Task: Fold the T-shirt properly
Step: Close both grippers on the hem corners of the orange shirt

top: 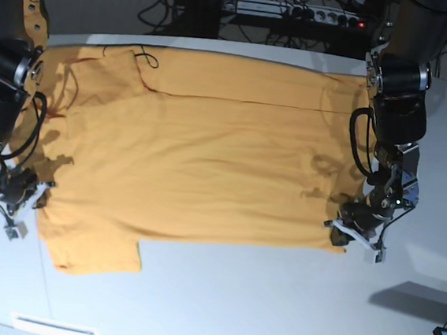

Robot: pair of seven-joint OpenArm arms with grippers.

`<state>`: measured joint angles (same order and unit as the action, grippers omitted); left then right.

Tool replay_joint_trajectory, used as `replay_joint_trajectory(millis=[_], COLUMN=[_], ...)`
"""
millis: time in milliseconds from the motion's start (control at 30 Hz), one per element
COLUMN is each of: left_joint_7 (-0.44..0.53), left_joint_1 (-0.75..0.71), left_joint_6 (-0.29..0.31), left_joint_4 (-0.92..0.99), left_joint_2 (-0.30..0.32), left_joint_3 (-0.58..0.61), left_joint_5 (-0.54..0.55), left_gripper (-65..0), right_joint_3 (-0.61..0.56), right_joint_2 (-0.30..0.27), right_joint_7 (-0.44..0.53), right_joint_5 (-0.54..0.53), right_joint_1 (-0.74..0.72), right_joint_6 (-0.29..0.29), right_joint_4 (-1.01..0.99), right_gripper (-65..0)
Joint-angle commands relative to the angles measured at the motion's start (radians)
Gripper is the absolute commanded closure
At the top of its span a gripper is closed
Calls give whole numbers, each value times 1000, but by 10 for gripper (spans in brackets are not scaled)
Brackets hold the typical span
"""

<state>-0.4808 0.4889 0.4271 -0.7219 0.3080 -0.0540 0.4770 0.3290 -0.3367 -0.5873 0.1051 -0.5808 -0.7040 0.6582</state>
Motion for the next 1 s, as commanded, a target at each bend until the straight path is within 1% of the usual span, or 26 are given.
replay_joint_trajectory(millis=[0, 133, 233, 667, 800, 967], left_joint_7=[-3, -3, -6, -11, -11, -11], left_joint_1=[18, 6, 4, 3, 3, -8], left_joint_6=[-10, -10, -10, -10, -10, -10], left_joint_4=[-25, -61, -89, -203, -210, -213], left_joint_2=[27, 36, 38, 32, 32, 32], left_joint_3=[-4, -4, -4, 9, 9, 10], left_joint_5=[-11, -11, -11, -11, -13, -14], left_gripper=[0, 0, 0, 0, 0, 0], right_joint_3=[-1, -1, -1, -1, -1, -1], right_joint_2=[-17, -11, -11, -15, -12, -12], right_joint_7=[-46, -50, -75, -75, -75, -81], right_joint_5=[37, 37, 37, 37, 37, 37], right_joint_1=[2, 38, 46, 34, 32, 28], right_joint_6=[6, 6, 6, 6, 6, 6], right_joint_4=[24, 120, 154, 173, 239, 271], right_gripper=[-3, -3, -3, -3, -3, -3])
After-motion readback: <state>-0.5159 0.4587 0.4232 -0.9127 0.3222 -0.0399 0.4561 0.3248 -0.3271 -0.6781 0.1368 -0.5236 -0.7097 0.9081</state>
